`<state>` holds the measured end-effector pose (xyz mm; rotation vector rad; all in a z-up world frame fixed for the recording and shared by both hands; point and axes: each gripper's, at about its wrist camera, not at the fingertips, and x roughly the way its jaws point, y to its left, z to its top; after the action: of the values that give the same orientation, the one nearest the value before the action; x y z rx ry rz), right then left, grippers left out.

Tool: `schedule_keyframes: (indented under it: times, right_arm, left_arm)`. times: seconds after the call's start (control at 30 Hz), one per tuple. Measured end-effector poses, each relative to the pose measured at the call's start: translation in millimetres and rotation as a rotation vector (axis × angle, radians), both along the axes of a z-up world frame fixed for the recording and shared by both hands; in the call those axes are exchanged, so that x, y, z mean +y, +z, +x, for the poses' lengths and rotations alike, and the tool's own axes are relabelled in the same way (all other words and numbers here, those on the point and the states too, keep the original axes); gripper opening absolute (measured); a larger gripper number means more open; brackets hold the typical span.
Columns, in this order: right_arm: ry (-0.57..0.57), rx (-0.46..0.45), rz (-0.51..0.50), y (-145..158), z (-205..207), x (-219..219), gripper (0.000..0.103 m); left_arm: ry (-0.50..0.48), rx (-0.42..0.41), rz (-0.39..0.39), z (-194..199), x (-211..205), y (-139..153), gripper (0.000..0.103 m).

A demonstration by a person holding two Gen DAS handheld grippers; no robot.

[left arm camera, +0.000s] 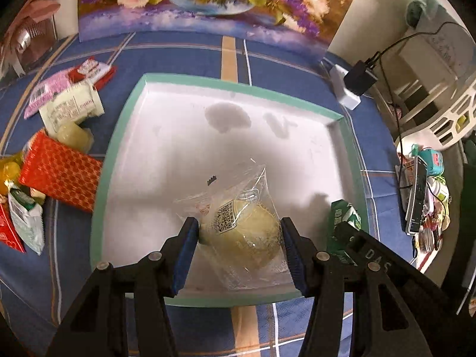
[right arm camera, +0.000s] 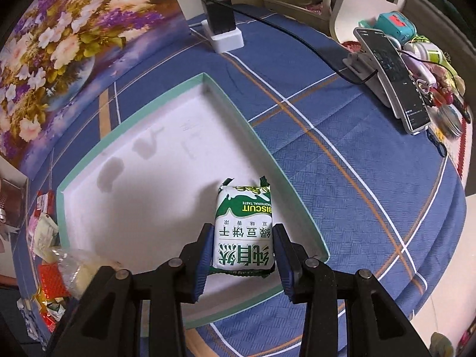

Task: Organize snacks
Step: 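Carry both snacks into the white tray and open both tools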

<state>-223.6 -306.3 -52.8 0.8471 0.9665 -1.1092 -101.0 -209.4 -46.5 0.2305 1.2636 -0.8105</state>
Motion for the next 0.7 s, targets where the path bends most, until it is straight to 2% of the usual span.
schedule_keyframes:
  times: [0.1, 0.23, 0.37, 0.4, 0.47, 0.5, 0.53, 0.6, 0.7]
  right_arm:
    - [-0.01, 0.003, -0.012, 0, 0, -2, 0.043]
    - [-0.027, 0.0, -0.035, 7, -3, -3, 0.043]
    - [-0.032, 0.003, -0.055, 13, -4, -1, 0.043]
    - [-0.03, 0.004, -0.056, 13, -4, 0, 0.043]
    - [-0.039, -0.003, -0.051, 12, -4, 0, 0.049]
    - [-0.043, -0.006, -0.047, 11, -5, 0, 0.056]
    - [-0.048, -0.009, -0.042, 9, -6, -1, 0.06]
    - [-0.05, -0.005, -0.037, 7, -7, -1, 0.061]
    - [-0.051, -0.007, -0.033, 4, -6, -1, 0.068]
  left_arm:
    - [-0.004, 0.029, -0.008, -2, -1, -1, 0.059]
    - [-0.011, -0.001, -0.033, -3, 1, 8, 0.071]
    - [-0.006, 0.009, -0.068, 2, 6, 15, 0.073]
    - [-0.005, 0.0, -0.064, 3, 7, 15, 0.076]
    - [0.01, -0.011, -0.053, 7, 9, 13, 0.086]
    - [0.018, -0.004, -0.052, 9, 9, 11, 0.092]
    - [0.031, 0.016, -0.054, 13, 11, 7, 0.093]
    - [0.05, 0.035, -0.068, 18, 14, 6, 0.094]
    - [0.061, 0.006, -0.077, 20, 16, 10, 0.094]
